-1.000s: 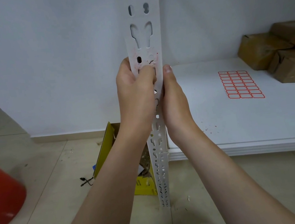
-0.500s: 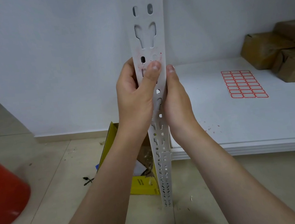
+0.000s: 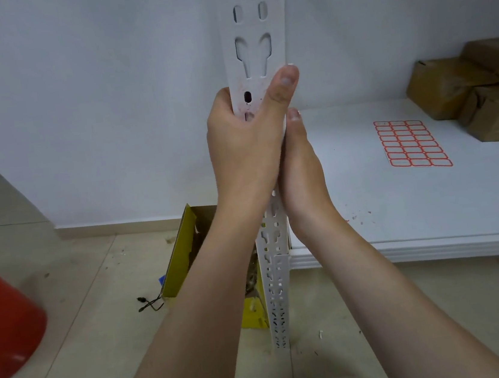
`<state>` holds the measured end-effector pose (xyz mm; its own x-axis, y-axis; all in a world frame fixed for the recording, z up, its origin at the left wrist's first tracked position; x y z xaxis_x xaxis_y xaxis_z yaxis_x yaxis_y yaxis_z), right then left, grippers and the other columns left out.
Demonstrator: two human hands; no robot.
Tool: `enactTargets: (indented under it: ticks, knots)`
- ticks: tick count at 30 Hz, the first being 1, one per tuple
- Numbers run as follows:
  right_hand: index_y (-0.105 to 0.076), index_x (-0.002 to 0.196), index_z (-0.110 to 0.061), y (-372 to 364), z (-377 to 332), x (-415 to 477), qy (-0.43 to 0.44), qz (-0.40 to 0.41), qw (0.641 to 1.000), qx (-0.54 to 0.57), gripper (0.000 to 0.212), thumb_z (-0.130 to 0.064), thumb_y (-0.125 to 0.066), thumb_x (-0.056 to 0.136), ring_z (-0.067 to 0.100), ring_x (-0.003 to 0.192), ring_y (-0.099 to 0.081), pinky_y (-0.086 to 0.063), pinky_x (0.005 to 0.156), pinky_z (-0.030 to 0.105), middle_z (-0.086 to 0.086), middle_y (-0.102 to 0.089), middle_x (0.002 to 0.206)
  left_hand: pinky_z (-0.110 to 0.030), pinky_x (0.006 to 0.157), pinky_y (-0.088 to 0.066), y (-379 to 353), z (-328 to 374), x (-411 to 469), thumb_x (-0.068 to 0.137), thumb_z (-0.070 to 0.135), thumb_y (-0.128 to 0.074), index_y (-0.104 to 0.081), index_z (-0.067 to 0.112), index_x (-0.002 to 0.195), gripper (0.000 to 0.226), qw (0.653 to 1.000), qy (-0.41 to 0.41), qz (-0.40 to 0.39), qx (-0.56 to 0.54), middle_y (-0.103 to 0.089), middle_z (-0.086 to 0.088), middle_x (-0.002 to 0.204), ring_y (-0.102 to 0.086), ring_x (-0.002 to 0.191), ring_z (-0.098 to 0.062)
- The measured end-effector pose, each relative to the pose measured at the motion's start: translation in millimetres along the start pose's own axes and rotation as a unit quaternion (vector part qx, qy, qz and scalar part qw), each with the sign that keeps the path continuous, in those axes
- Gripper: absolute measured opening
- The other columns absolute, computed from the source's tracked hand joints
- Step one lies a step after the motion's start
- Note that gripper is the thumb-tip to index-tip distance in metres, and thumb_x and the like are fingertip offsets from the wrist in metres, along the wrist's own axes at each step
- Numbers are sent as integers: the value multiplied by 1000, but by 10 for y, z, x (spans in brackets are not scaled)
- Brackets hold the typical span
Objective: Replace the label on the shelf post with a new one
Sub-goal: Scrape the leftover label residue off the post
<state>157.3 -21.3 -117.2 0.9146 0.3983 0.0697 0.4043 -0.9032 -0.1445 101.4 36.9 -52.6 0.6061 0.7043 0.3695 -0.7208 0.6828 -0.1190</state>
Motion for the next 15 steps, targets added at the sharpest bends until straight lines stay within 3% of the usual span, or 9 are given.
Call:
enactTargets:
  ticks: [2, 4, 7, 9, 13, 15]
  knots:
    - [-57, 152, -35, 5, -17, -12, -2, -3, 1000, -7, 97, -87, -31, 74, 14, 150, -51, -38, 126, 51, -4, -59, 158, -19, 67, -53, -21, 34, 25, 90, 48, -76, -70, 12, 100, 38, 1000, 6, -6, 10, -67, 14, 71, -69, 67, -2]
    - [-63, 138, -31, 33, -69, -31, 11, -12, 1000, -24, 79, -80, -31, 84, 17, 143, -57, -42, 123, 53, -2, -65, 150, -20, 71, -56, -17, 58, 55, 94, 50, -71, -69, 14, 105, 38, 999, 14, -42, 15, -73, 11, 79, -73, 74, -4]
    - [-66, 118, -29, 152, -251, -87, 85, 21, 995, -36, 37, -49, -36, 108, 13, 112, -72, -57, 97, 37, -4, -76, 121, -28, 86, -61, 96, 152, 91, 107, 34, -55, -56, 14, 132, 32, 995, -53, -79, 11, -74, 1, 113, -75, 101, -9]
    - [-69, 117, -32, 304, -393, -124, 137, 69, 988, 4, 28, -31, -42, 113, 17, 103, -74, -58, 84, 30, -7, -78, 117, -36, 91, -62, 236, 200, 98, 107, 15, -45, -53, 15, 138, 32, 991, -116, -61, -14, -69, -4, 122, -70, 112, -19]
    - [-78, 103, -25, 543, -585, -180, 202, 143, 966, 72, 31, -11, -52, 109, 25, 98, -76, -59, 76, 28, -5, -82, 103, -42, 84, -61, 570, 121, 109, 97, 5, -46, -73, 16, 88, 31, 991, -113, 57, -31, -80, 0, 103, -74, 105, -23]
    - [-80, 99, -24, 556, -645, -198, 214, 146, 963, 79, 26, -11, -58, 107, 24, 91, -77, -60, 74, 28, -6, -82, 94, -39, 85, -62, 634, 88, 99, 98, 5, -53, -77, 20, 84, 32, 991, -98, 87, -21, -82, 4, 98, -76, 99, -17]
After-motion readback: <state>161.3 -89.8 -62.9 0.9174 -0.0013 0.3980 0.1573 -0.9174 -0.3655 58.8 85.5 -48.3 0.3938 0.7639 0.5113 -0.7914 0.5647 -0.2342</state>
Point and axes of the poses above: each hand's wrist, its own x-axis towards the middle knuckle, its own y-axis out of the back of the hand, z = x × y, the point moved 6 cm from there along x, towards the middle knuckle
